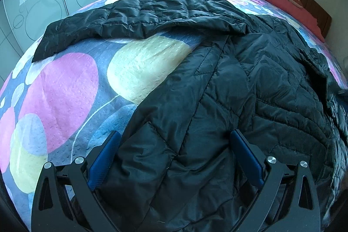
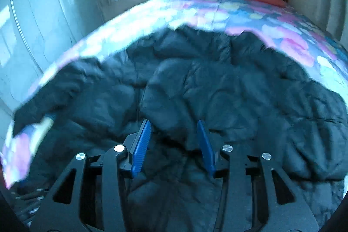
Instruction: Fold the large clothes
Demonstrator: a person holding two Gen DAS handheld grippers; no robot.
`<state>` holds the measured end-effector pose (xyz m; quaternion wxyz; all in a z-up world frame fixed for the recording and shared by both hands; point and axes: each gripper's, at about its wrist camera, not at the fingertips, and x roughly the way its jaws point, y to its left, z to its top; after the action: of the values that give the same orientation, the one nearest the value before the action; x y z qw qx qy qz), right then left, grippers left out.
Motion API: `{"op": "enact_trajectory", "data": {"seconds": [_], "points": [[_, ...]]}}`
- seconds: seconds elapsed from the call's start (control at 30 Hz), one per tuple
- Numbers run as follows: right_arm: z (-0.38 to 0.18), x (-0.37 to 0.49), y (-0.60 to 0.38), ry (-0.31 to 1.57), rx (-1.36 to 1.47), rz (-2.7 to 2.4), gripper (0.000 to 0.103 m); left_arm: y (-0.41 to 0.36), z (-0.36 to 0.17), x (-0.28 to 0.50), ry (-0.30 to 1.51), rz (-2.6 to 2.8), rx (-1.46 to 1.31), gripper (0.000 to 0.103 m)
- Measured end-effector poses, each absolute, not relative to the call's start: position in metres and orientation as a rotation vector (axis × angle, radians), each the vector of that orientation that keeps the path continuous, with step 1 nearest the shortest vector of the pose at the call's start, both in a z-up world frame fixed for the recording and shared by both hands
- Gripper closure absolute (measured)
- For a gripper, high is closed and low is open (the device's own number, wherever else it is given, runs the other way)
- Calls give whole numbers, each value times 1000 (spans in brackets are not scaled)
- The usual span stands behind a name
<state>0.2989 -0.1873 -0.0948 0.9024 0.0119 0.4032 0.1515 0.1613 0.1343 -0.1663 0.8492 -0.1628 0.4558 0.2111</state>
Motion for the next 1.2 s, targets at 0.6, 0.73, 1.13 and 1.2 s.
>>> {"op": "enact_trajectory", "data": {"seconds": [0.6, 0.73, 1.13, 1.2], "points": [[-117, 324, -364, 912, 38, -186, 74, 131, -168, 163, 963, 452, -329, 4], [-101, 302, -338, 844, 72, -109, 73, 132, -168, 162, 964, 452, -328, 4], [-110, 292, -307, 887, 22, -68, 58, 133, -169, 162, 964, 452, -329, 4], [-126, 292, -309, 922, 26, -82, 56, 132, -168, 162, 962, 451, -331, 4]]}}
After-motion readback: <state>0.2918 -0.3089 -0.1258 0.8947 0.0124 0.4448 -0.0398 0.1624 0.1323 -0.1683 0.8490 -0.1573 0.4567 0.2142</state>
